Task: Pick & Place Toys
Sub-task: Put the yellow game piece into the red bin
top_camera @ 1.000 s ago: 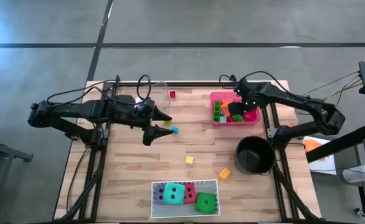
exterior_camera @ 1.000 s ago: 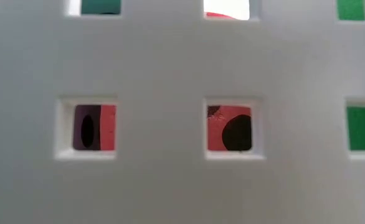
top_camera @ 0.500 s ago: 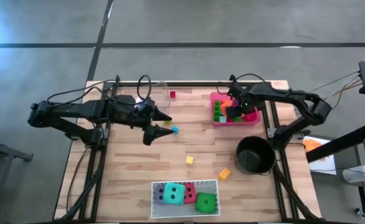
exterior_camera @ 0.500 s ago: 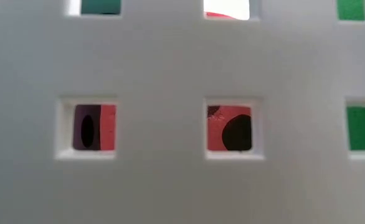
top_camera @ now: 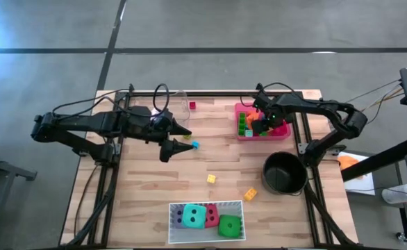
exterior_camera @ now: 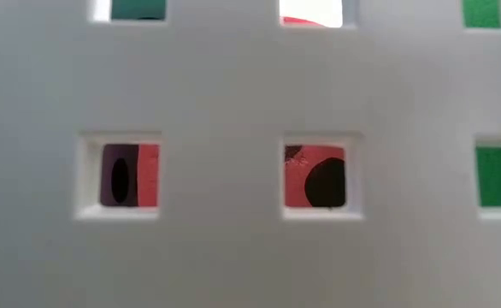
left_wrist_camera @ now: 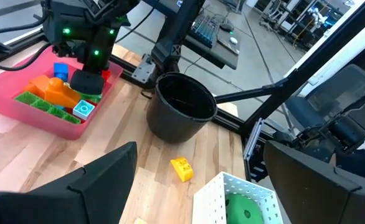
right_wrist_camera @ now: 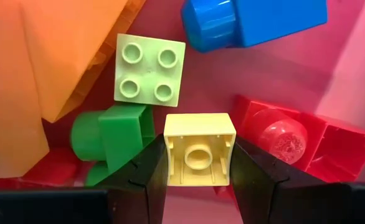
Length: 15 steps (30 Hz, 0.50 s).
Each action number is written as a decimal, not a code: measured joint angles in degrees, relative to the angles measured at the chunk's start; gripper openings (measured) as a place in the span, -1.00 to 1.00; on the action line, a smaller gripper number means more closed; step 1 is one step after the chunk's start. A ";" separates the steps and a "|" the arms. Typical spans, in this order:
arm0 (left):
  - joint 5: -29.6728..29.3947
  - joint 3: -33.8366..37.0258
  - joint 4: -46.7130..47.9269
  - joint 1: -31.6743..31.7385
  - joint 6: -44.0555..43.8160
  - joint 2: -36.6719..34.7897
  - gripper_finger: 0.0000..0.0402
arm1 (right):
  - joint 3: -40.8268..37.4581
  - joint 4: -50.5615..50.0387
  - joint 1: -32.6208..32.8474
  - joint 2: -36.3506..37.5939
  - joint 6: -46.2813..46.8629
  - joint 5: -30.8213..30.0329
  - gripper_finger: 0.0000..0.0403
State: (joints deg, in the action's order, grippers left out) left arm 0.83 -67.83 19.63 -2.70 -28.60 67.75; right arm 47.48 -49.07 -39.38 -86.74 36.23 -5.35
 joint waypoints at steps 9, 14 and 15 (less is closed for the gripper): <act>-0.01 0.02 0.01 0.00 0.00 0.00 0.74 | 0.02 0.21 0.00 0.00 -0.46 -0.01 -0.33; -0.01 0.02 0.01 0.00 0.00 0.00 0.74 | 0.02 0.36 0.00 0.02 -2.31 1.79 -0.33; -0.01 0.02 0.01 0.00 0.00 0.00 0.74 | 0.04 0.43 0.00 0.02 -3.01 2.26 -0.33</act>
State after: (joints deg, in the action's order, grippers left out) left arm 0.82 -67.81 19.64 -2.70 -28.60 67.75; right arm 47.52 -48.64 -39.38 -86.72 33.21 -3.09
